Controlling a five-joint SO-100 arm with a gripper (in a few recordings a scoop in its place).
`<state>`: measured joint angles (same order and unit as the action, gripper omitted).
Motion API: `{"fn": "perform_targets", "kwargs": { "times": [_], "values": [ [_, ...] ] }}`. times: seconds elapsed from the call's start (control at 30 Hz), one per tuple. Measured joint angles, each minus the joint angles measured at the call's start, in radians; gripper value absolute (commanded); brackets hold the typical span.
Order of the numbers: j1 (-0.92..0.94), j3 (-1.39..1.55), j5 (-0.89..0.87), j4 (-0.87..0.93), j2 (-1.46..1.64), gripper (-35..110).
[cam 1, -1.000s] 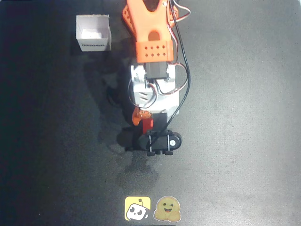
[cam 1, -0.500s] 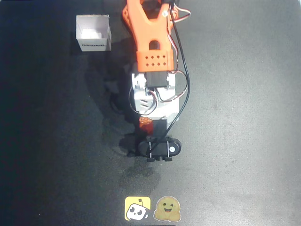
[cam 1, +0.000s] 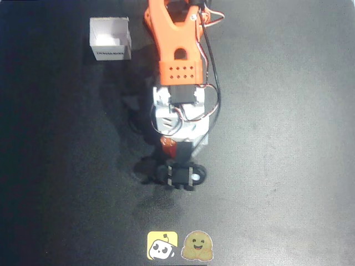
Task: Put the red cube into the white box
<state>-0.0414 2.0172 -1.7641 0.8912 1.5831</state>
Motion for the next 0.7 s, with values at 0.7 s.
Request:
{"fn": "perform_targets", "kwargs": {
  "times": [0.7],
  "values": [
    [0.667, 0.0, -0.114, 0.703, 0.598, 0]
  ]
}}
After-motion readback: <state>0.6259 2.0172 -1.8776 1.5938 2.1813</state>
